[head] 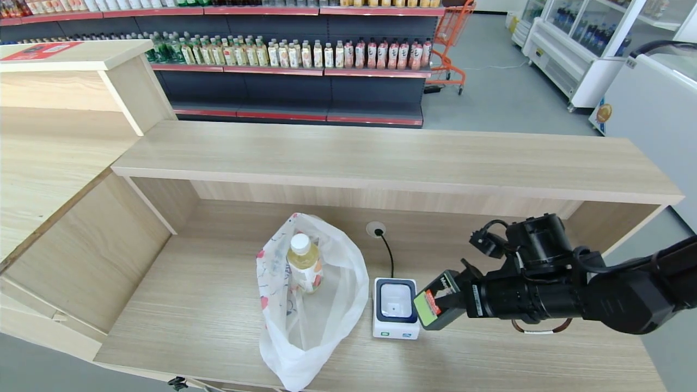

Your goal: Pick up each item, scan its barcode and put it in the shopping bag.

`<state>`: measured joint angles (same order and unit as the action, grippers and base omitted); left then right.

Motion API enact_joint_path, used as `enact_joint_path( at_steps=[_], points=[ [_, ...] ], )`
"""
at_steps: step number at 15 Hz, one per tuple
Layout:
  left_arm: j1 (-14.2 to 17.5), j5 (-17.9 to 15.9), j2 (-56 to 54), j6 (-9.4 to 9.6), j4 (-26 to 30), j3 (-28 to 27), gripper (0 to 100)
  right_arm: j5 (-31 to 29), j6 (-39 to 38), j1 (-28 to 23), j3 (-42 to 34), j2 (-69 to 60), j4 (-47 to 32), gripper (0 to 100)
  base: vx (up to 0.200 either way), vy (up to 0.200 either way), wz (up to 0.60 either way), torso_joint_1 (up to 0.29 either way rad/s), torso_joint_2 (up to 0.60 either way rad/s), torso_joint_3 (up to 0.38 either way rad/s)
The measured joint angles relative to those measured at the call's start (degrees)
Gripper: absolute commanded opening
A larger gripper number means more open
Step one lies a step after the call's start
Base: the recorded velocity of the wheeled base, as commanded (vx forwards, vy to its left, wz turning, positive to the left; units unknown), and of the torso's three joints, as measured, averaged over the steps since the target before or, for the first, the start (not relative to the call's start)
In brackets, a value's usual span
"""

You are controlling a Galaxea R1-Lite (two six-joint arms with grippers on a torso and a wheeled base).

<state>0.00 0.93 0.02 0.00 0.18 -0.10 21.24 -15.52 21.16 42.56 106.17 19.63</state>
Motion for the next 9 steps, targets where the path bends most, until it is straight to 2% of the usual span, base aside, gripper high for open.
enact_joint_path(
  at_steps=[9],
  points=[
    [0.0,0.0,0.0,0.0,0.0,0.0,100,-0.2,0.2,3.1,4.2,5.3,0.2,0,0.0,0.0,0.0,0.0,0.0,0.0]
  ],
)
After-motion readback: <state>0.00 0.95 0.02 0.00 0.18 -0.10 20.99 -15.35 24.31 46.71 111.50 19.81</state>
